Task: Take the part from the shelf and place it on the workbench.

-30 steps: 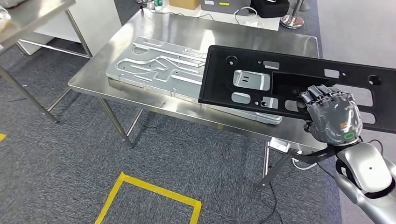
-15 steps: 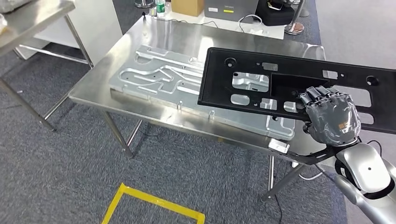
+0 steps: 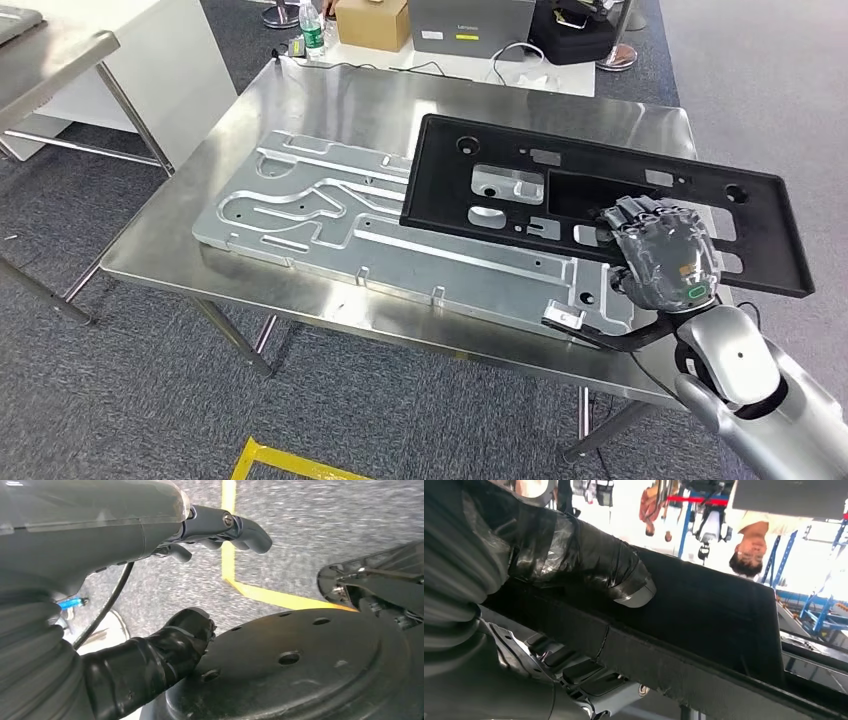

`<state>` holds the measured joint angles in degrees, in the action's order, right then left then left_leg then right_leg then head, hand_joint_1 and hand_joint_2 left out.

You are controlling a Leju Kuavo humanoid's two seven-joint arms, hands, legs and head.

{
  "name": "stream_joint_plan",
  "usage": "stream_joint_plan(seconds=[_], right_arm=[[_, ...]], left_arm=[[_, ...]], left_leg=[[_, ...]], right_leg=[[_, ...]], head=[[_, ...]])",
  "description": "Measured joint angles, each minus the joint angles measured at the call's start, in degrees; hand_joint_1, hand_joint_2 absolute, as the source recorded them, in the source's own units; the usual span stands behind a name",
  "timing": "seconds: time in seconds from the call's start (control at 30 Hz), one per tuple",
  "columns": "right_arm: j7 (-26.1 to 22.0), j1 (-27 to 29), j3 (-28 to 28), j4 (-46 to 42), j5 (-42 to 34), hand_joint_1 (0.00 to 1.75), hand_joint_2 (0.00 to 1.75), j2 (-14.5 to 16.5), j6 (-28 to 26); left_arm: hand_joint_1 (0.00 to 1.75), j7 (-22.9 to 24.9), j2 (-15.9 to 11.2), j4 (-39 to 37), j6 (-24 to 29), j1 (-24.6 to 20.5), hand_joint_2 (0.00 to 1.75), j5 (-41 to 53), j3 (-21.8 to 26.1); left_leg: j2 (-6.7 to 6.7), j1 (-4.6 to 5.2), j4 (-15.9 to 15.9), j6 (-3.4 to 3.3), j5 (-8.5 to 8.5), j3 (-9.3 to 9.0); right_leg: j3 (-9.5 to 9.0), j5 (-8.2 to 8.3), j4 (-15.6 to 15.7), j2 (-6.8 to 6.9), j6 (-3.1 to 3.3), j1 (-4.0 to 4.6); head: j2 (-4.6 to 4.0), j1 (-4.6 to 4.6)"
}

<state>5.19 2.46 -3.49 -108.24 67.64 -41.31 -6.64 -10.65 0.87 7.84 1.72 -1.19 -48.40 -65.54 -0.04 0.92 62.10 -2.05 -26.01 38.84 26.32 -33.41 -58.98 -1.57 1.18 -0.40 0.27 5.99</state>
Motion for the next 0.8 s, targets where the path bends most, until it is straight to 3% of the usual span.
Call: stream_joint_plan(seconds=[0.03,0.1,0.13,0.2,0.23,0.3,0.33,0.37,0.4,0.47,0.5,0.53,0.6,0.67,0.73,0.8], right_arm=[[0.11,-0.63,1.12,0.81,0.02,1.75,1.75,0.67,0.10],[0.26,-1.63,2.73,1.82,0.02,1.75,1.75,1.29,0.20],[0.27,-2.07,3.14,2.10,0.01,1.75,1.75,1.39,0.18],[0.32,-3.00,3.78,2.58,-0.07,1.75,1.75,1.59,0.16],[0.33,-3.23,4.07,2.78,-0.24,1.75,1.75,1.67,0.18],[0.34,-3.61,4.75,3.40,-1.13,1.75,1.75,2.04,0.55],[0.35,-4.10,5.22,4.10,-1.88,1.75,1.75,2.55,0.92],[0.40,-4.84,5.84,5.28,-2.65,1.75,1.75,3.41,1.24],[0.55,-5.71,6.60,6.92,-3.40,1.75,1.75,4.45,1.46],[0.98,-7.13,8.46,11.40,-4.63,1.75,1.75,6.70,1.33],[1.21,-7.65,9.40,13.66,-5.16,1.75,1.75,7.56,1.22],[1.34,-8.07,10.21,15.64,-5.63,1.75,1.75,8.23,1.13],[1.46,-9.06,11.23,18.33,-6.15,1.75,1.75,8.93,0.95],[1.47,-10.08,11.65,20.12,-6.49,1.75,1.75,9.39,0.77],[1.48,-10.96,12.02,21.77,-7.16,1.75,1.75,10.00,0.86],[1.38,-11.70,12.52,23.68,-8.13,1.75,1.75,10.84,1.14]], left_arm=[[0.00,0.03,-0.10,0.00,-0.04,0.01,1.75,0.04,-0.08],[0.00,0.02,-0.09,0.01,-0.10,-0.22,1.75,0.13,-0.16],[0.00,0.02,-0.04,0.02,-0.11,-0.30,1.75,0.15,-0.19],[0.00,-0.01,0.03,0.03,-0.12,-0.55,1.75,0.16,-0.23],[0.00,-0.01,0.03,0.03,-0.12,-0.61,1.75,0.17,-0.26],[0.00,-0.04,0.05,0.03,-0.11,-0.58,1.75,0.28,-0.39],[0.00,-0.07,0.09,0.03,-0.12,-0.50,1.75,0.34,-0.52],[0.00,-0.09,0.14,0.03,-0.13,-0.43,1.75,0.39,-0.66],[0.00,-0.13,0.21,0.03,-0.16,-0.40,1.75,0.41,-0.78],[0.00,-0.17,0.33,0.04,-0.29,-0.29,1.75,0.42,-0.94],[0.00,-0.22,0.37,0.07,-0.39,-0.35,1.75,0.40,-1.01],[0.00,-0.27,0.38,0.10,-0.50,-0.43,1.75,0.39,-1.07],[0.00,-0.35,0.38,0.17,-0.63,-0.71,1.75,0.38,-1.11],[0.00,-0.40,0.36,0.18,-0.68,-0.79,1.75,0.35,-1.13],[0.00,-0.46,0.32,0.18,-0.76,-0.82,1.75,0.25,-1.13],[0.00,-0.54,0.28,0.18,-0.90,-0.82,1.75,0.09,-1.13]], left_leg=[[-0.20,0.20,-0.97,-0.39,1.84,-0.24],[-0.39,0.25,-1.53,-0.96,1.38,-1.71],[-0.37,0.14,-2.16,-1.24,1.12,-2.59],[-0.37,-0.09,-3.32,-1.73,0.52,-4.46],[-0.38,-0.14,-3.74,-1.86,0.09,-5.36],[-0.46,-0.30,-4.31,-1.80,-1.08,-7.42],[-0.50,-0.42,-4.44,-1.63,-1.81,-8.60],[-0.52,-0.59,-4.51,-1.39,-2.70,-9.84],[-0.54,-0.76,-4.52,-1.11,-3.66,-11.10],[-0.59,-0.97,-4.21,-0.50,-5.75,-13.15],[-0.73,-0.97,-3.98,-0.14,-6.67,-13.71],[-0.86,-0.97,-3.80,0.23,-7.33,-14.00],[-1.04,-0.97,-3.43,1.06,-7.44,-14.05],[-0.92,-1.07,-0.91,1.64,-6.91,-12.86],[-0.81,-1.17,4.89,2.03,-8.09,-9.31],[-0.77,-1.16,10.29,2.31,-10.84,-4.95]], right_leg=[[-0.80,-0.62,-0.11,-0.17,-0.33,0.09],[-1.57,-0.58,-1.01,-0.17,-0.93,0.14],[-1.14,0.21,-2.57,0.04,-1.15,0.07],[2.38,1.30,-8.09,0.62,-1.63,-0.16],[4.80,0.81,-11.22,0.84,-1.93,-0.32],[9.38,-2.92,-14.85,0.94,-2.59,-0.67],[10.99,-4.97,-14.80,0.99,-2.89,-0.84],[12.09,-6.00,-13.56,1.07,-3.15,-0.99],[12.76,-5.20,-11.31,1.18,-3.33,-1.13],[13.55,2.93,-5.80,1.48,-3.24,-1.24],[13.72,7.01,-4.12,1.54,-2.88,-1.14],[13.87,9.83,-3.33,1.58,-2.41,-0.98],[13.60,10.10,-3.34,1.52,-1.49,-0.75],[12.57,9.77,-2.26,1.54,-0.89,-0.89],[11.17,9.48,-1.05,1.57,-0.34,-1.01],[10.14,8.97,-0.56,1.59,0.08,-0.90]], head=[[-0.01,-0.01],[-0.01,-0.03],[-0.01,-0.03],[0.00,-0.02],[-0.01,-0.01],[-0.01,-0.02],[-0.01,-0.01],[-0.01,-0.02],[-0.01,-0.01],[-0.01,-0.02],[-0.02,-0.04],[-0.01,-0.07],[0.00,-0.13],[0.02,-0.16],[0.02,-0.16],[0.02,-0.16]])
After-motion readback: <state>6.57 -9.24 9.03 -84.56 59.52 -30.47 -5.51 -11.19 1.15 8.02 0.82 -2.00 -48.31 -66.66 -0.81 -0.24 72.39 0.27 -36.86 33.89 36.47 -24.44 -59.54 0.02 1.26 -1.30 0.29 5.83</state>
